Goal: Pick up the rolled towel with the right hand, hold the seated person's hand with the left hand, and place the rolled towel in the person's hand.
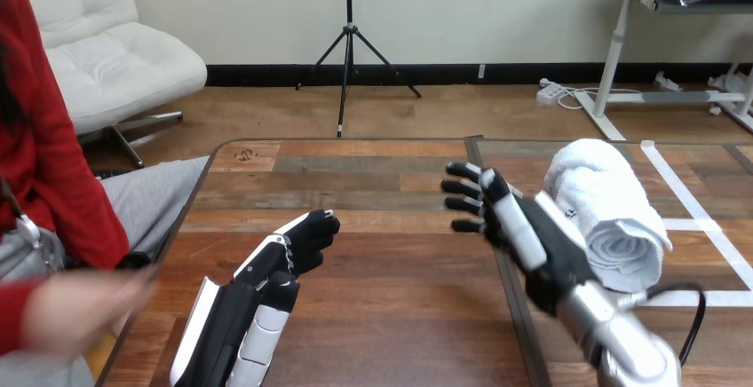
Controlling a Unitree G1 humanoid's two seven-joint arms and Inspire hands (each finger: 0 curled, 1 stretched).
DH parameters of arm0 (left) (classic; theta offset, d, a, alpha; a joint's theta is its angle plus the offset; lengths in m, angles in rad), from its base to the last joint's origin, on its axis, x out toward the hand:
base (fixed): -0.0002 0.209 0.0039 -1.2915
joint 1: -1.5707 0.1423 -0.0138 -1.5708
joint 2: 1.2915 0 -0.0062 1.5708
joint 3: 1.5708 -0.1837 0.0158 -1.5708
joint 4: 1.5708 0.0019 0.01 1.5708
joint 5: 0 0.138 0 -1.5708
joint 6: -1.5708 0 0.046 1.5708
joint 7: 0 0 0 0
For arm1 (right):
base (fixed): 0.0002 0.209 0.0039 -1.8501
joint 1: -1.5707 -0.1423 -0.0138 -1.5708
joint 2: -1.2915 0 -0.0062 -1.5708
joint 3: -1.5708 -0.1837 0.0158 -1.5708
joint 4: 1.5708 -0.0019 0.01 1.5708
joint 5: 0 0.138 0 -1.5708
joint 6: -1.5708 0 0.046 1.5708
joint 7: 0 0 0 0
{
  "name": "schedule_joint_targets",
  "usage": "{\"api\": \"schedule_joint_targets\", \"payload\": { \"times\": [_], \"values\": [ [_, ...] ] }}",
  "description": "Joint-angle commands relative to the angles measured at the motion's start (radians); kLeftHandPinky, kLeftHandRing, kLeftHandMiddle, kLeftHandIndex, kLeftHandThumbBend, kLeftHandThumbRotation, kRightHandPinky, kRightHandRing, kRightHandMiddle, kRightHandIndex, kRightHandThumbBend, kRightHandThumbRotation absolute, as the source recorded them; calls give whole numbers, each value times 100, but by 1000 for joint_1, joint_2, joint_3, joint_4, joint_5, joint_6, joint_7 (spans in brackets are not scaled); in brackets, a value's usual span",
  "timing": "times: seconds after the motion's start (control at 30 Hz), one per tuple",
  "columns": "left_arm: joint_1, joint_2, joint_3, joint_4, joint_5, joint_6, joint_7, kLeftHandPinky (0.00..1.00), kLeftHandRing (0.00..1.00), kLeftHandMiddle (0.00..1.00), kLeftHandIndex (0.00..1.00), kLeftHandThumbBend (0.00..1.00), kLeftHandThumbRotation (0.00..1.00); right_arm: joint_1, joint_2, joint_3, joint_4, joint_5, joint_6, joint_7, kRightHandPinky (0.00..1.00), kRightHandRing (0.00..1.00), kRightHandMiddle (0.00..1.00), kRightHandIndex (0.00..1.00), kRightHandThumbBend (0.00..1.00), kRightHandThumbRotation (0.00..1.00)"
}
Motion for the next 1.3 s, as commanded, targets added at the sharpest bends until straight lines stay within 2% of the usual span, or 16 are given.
{"api": "schedule_joint_targets", "payload": {
  "times": [0.0, 0.23, 0.63, 0.87, 1.27],
  "values": [
    [-75, -26, 18, -9, 7, -32, 13, 84, 85, 83, 80, 79, 100, -287, -62, -42, 210, -54, -120, -90, 82, 88, 89, 90, 87, 100],
    [-69, -24, 17, -16, -1, -23, 9, 83, 85, 83, 80, 80, 100, -374, -99, -30, 330, -104, -168, -146, 83, 89, 90, 91, 94, 98],
    [-73, -25, 18, -7, -6, -32, 7, 84, 86, 84, 80, 79, 100, -514, -148, -23, 460, -139, -167, -182, 86, 92, 94, 93, 97, 98],
    [-79, -24, 21, 4, 3, -41, 9, 83, 86, 83, 80, 79, 100, -595, -177, -6, 528, -175, -148, -221, 88, 93, 93, 92, 93, 99],
    [-80, -25, 17, 3, -8, -35, 3, 84, 86, 84, 80, 80, 100, -699, -212, 13, 622, -229, -109, -259, 85, 90, 91, 90, 97, 93]
  ]
}}
